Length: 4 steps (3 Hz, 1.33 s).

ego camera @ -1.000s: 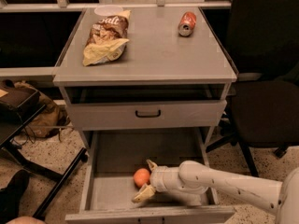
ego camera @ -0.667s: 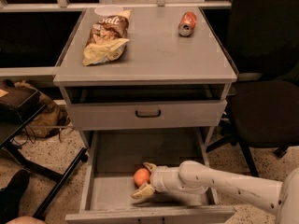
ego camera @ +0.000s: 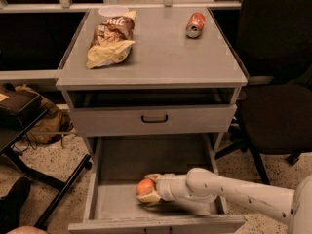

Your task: Pick orange from middle drawer and place on counter

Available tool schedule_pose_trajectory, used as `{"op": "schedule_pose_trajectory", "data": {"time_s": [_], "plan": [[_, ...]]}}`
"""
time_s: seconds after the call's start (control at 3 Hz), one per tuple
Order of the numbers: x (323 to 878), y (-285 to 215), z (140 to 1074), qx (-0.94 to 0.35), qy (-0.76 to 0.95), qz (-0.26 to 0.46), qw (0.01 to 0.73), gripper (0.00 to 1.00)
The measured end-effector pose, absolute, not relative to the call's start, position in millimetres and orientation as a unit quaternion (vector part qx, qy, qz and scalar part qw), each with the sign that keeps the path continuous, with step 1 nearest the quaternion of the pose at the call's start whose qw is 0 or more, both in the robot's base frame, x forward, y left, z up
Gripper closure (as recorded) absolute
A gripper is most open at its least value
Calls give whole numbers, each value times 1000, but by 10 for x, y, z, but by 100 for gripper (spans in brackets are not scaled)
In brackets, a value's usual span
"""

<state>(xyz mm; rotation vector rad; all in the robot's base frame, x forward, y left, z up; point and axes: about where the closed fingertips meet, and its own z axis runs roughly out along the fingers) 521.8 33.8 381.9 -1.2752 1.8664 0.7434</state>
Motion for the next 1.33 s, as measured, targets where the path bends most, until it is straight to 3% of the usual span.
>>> {"op": "schedule_pose_trajectory", "data": {"time_s": [0.33, 0.67, 1.0, 1.33], "plan": [[5244, 352, 4135, -488, 721, 305, 386, 88], [5339, 339, 4698, -486, 696, 322, 419, 100], [5439, 311, 5296, -481, 662, 337, 466, 100], [5438, 313, 5297, -481, 662, 337, 466, 100]]}}
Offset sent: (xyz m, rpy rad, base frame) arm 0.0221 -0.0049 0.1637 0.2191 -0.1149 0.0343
